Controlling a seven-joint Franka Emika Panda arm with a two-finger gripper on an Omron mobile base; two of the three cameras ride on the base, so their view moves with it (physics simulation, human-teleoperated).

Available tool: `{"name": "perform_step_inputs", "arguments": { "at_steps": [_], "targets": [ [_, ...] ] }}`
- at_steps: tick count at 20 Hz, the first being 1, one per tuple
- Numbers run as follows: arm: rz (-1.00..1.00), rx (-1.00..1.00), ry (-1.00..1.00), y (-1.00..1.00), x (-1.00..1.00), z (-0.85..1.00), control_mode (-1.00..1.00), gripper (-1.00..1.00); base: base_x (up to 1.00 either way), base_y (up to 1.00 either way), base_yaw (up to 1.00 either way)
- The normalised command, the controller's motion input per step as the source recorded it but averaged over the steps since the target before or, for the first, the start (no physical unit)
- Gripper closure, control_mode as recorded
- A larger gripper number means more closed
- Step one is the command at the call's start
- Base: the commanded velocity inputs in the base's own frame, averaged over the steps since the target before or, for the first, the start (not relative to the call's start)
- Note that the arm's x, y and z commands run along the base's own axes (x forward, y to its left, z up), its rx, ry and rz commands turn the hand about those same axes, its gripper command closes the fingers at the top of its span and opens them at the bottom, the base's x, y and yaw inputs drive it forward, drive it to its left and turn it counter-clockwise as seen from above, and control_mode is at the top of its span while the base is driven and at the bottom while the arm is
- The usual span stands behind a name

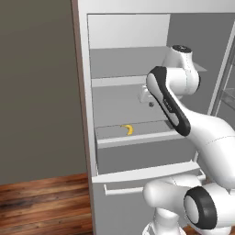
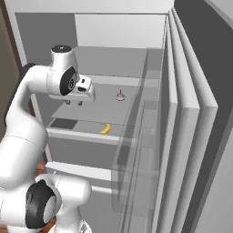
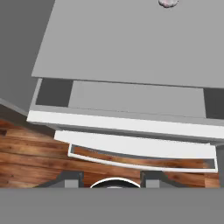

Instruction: Fully open the fridge drawer.

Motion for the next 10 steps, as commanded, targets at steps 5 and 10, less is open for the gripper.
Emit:
{"name": "perform_step_inputs", "arguments": {
  "at_steps": [5, 10],
  "targets": [
    [0.00, 0.00, 0.02, -0.01, -0.23, -0.21, -1.00, -1.00, 0.00, 0.00, 0.00],
    [0.00, 0.00, -0.03, -0.01, -0.36, -0.16, 1.00, -1.00, -0.05, 0.00, 0.00]
  ]
}}
